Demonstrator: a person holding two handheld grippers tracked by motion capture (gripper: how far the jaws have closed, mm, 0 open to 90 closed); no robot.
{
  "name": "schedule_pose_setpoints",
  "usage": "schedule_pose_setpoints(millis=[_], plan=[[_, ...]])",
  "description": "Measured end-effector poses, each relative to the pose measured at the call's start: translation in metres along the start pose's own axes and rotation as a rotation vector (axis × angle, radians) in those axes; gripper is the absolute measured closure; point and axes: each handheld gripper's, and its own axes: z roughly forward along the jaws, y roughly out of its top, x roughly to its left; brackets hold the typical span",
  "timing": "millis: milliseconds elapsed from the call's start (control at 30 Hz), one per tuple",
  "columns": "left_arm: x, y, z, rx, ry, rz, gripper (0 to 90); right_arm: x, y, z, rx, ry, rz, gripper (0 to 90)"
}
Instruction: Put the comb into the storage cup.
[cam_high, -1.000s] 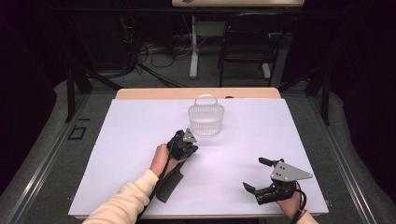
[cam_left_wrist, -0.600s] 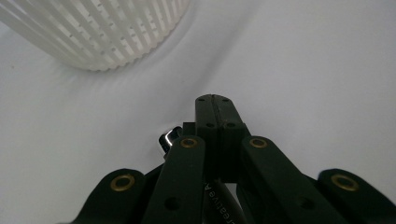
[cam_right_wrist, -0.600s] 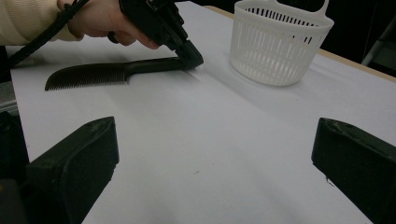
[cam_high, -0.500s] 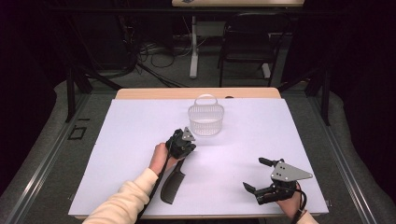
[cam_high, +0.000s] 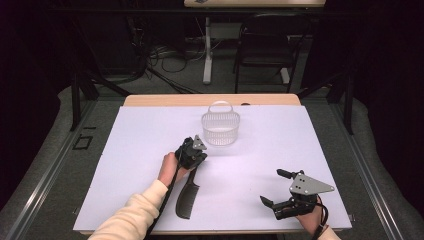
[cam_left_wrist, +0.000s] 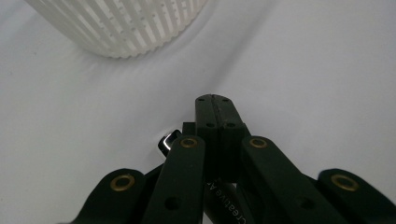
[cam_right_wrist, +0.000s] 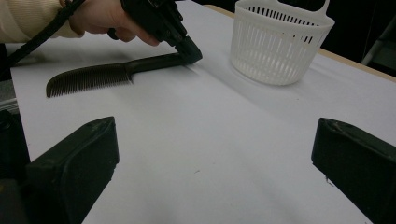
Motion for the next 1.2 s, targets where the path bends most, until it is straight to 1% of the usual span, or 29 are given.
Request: schedule_pose_setpoints(millis=[100,167,233,400,533,733,933,1067,1200], plan=[[0.001,-0.001,0.000,0.006,0.004,-0.003,90.0,-0.001,0.000,0.001,0.002,0.000,0.006,0.4],[0.002,-0.002,0.001,0.003,0.000,-0.011,90.0,-0.001,-0.001,0.001,0.005,0.000,0.008,0.4],[0.003,-0.003,0.000,0.010,0.006,-0.007,90.0,-0.001,0.000,0.001,0.004,0.001,0.006,0.4],[0.004,-0.004,-0.001,0.012,0.006,-0.013,90.0,-0.001,0.000,0.001,0.006,-0.001,0.009,0.4],[0.004,-0.006,-0.001,0.011,0.015,-0.016,90.0,0.000,0.000,0.001,0.005,0.002,0.006,0.4],[0.005,-0.008,-0.003,0.006,0.017,-0.015,90.0,-0.001,-0.001,0.001,0.012,0.002,0.012,0.4],[0.004,-0.008,-0.007,-0.004,0.030,-0.016,90.0,-0.001,-0.001,0.001,0.008,0.001,0.006,0.4],[0.005,-0.010,-0.007,0.003,0.039,-0.025,90.0,-0.001,0.000,0.001,0.007,0.002,0.005,0.3],[0.006,-0.012,-0.008,0.011,0.049,-0.020,90.0,-0.001,0.000,0.001,0.010,0.002,0.005,0.3]])
